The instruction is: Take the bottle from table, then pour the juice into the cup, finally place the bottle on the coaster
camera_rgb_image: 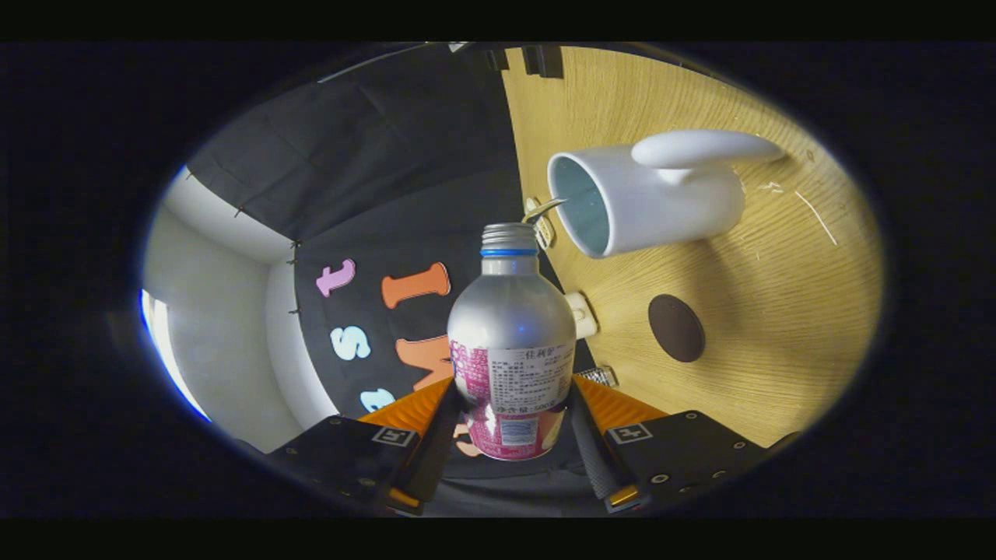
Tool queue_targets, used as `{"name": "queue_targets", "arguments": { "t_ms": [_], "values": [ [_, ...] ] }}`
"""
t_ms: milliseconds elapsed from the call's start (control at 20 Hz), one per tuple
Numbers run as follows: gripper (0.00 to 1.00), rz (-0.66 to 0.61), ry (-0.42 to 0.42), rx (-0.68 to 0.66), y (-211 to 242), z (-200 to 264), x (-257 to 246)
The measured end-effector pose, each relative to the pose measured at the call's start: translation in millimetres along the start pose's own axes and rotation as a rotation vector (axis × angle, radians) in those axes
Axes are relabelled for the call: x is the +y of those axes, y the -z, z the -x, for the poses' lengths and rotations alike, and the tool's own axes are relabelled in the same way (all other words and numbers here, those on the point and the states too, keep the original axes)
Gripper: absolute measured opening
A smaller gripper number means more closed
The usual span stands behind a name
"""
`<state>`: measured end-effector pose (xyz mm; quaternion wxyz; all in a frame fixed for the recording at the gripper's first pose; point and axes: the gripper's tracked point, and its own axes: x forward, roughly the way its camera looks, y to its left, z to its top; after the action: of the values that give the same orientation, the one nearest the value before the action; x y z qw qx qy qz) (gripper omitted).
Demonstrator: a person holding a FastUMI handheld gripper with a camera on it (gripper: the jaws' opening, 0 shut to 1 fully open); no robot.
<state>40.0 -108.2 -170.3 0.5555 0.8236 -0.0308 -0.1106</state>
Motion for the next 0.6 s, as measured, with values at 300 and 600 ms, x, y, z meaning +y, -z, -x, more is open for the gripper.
{"name": "queue_targets", "arguments": {
  "t_ms": [300, 600],
  "values": [
    [0.74, -0.034, -0.013, -0.006, -2.5, -2.2, 5.3],
    [0.74, -0.05, -0.031, -0.004, 0.8, -5.0, 9.2]
  ]
}}
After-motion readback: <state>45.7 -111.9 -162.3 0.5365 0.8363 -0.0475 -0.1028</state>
